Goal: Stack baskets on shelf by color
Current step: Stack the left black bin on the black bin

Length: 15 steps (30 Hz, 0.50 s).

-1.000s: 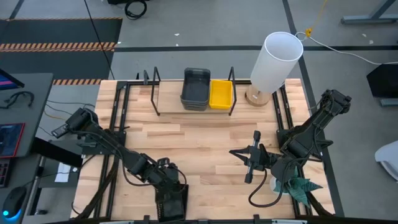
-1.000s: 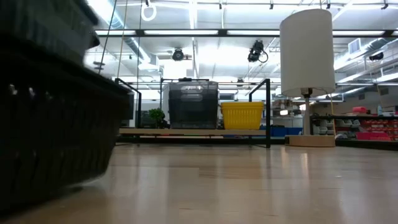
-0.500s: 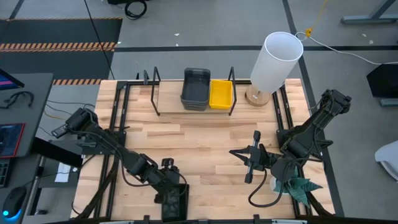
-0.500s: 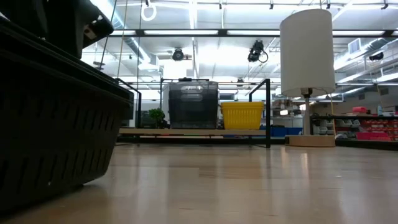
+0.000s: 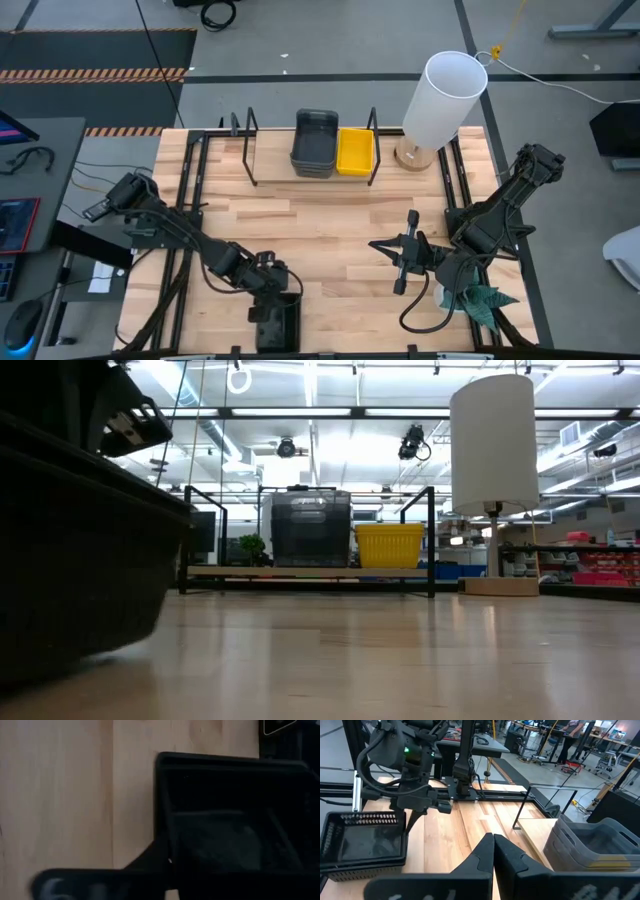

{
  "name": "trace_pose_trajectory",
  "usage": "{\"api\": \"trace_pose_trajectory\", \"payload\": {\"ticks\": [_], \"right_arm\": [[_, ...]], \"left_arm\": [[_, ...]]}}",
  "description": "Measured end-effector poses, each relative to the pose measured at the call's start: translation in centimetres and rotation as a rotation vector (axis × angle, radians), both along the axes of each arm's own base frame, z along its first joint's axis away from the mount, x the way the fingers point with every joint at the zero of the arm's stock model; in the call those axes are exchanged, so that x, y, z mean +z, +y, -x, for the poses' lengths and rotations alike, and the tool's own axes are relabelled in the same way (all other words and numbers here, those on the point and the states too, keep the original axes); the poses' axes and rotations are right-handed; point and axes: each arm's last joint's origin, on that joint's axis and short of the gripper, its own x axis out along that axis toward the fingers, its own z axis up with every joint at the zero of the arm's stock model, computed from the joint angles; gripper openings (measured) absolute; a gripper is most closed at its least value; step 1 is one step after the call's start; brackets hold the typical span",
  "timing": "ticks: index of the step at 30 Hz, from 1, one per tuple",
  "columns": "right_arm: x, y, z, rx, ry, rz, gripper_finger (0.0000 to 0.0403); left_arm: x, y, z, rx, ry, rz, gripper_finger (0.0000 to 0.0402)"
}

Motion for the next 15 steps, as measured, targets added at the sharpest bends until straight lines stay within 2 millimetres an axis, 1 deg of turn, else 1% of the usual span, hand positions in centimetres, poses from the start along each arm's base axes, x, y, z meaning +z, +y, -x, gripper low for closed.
{"api": "trace_pose_trajectory", "payload": {"ticks": [1, 2, 6, 9, 15], "right_arm": [[0.0, 0.0, 0.0, 0.000, 0.000, 0.000, 0.0009], [0.0, 0.0, 0.0, 0.000, 0.000, 0.000, 0.0009], [0.0, 0.0, 0.0, 0.000, 0.000, 0.000, 0.0009], [0.0, 0.0, 0.0, 0.000, 0.000, 0.000, 0.0008], [0.0, 0.0, 0.0, 0.000, 0.000, 0.000, 0.0009]], "left_arm": [[0.0, 0.0, 0.0, -0.002, 0.003, 0.005, 0.0027], [0.0, 0.0, 0.0, -0.003, 0.003, 0.010, 0.0017], [0.2, -0.1, -0.3, 0.002, -0.030, 0.019, 0.0016], [0.9, -0.2, -0.5, -0.004, -0.051, 0.027, 0.0014], [1.4, -0.5, -0.7, 0.026, -0.093, 0.002, 0.0013]]}}
